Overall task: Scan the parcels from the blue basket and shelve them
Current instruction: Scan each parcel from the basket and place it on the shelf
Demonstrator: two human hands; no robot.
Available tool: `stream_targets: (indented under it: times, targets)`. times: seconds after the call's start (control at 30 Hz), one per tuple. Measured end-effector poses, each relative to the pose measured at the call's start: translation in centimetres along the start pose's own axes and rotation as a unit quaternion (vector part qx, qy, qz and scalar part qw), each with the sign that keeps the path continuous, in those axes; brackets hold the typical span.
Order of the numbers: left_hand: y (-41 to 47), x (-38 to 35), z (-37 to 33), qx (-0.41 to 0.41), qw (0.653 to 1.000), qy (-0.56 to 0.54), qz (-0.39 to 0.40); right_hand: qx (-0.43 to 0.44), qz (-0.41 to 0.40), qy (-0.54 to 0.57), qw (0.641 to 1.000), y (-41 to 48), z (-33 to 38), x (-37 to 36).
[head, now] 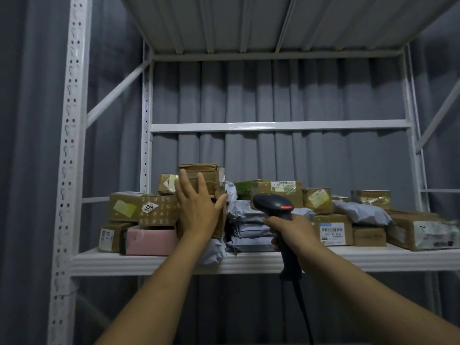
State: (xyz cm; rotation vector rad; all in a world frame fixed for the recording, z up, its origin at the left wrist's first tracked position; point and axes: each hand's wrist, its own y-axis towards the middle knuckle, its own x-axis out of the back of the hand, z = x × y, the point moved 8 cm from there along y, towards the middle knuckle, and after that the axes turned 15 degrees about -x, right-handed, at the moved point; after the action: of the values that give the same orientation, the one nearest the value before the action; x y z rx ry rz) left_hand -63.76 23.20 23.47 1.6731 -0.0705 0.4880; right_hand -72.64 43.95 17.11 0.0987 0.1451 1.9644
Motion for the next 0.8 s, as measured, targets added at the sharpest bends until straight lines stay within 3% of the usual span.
stream_targets:
  times: [0.13,0.43,0.8]
  targets:
    - [0.3,-2.0,-0.3,-0.066,0.997,0.023,0.039,-0.002,-0.007,-0.019,1.0,0.8,-0.3,0.2]
    - [0.5,-3.4,0.4,-0.051,0.981,0.105,0.155,-0.012,-0.012,-0.022,1.0,1.3,-1.2,0.3]
    - [-1.7,0.5,-1.9,-0.058,0.98,0.097,0.161,0.004,-0.006,-0.064,0.998,-2.9,0.1,2.5]
